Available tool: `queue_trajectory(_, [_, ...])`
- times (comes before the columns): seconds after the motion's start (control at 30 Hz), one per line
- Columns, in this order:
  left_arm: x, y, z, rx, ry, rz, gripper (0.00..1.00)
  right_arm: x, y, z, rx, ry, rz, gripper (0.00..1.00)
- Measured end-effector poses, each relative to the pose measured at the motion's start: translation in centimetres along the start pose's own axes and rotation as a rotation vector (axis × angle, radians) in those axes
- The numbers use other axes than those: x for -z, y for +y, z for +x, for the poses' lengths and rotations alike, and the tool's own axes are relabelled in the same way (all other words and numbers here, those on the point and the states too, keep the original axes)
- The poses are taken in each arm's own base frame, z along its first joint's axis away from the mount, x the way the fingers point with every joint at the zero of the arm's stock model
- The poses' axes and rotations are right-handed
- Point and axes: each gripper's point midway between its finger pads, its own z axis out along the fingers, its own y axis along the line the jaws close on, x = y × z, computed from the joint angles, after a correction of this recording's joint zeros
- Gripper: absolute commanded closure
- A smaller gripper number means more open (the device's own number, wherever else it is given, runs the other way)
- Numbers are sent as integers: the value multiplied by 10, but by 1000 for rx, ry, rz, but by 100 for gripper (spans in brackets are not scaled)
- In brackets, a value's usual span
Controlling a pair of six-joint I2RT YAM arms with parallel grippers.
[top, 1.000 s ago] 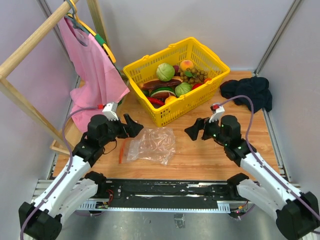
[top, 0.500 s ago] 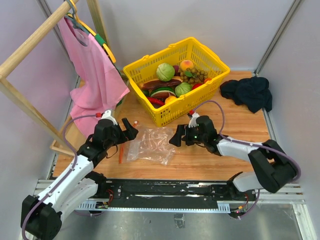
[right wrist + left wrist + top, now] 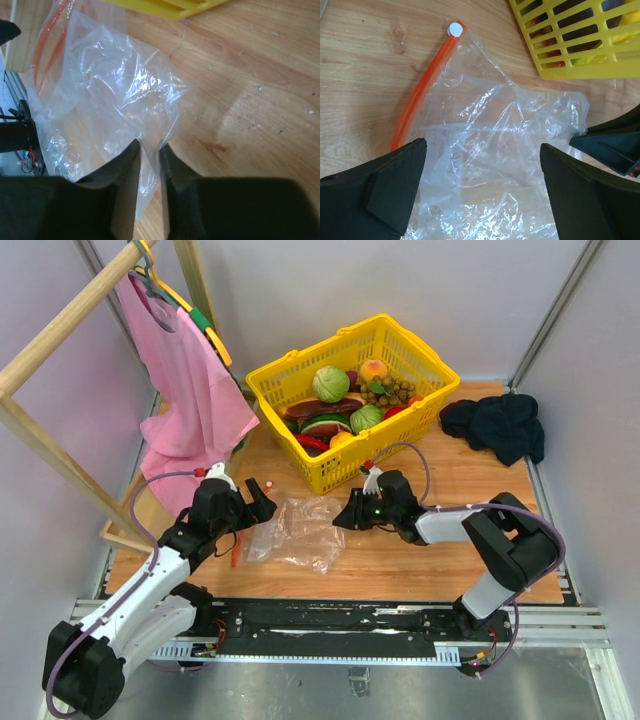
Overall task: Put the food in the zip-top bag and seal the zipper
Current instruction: Pick up the zipper food storage bag at the center of the board.
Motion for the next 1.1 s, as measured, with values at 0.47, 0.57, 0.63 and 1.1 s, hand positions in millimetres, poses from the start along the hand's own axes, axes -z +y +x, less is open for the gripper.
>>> queue_trajectory(0.47, [-6, -9, 9, 1, 49, 53, 1, 39, -1, -24, 7, -98, -38, 100])
queue_trajectory(0.57, [-11, -10, 16, 2, 79, 60, 1, 44, -2, -22, 17, -95, -52, 99])
queue_trajectory(0.63, [-15, -8, 21, 3, 98, 56, 1, 48, -3, -21, 27, -91, -62, 99])
queue_trajectory(1.1, [-25, -11, 44, 95, 178, 173, 8, 74, -29, -16, 124, -70, 40, 99])
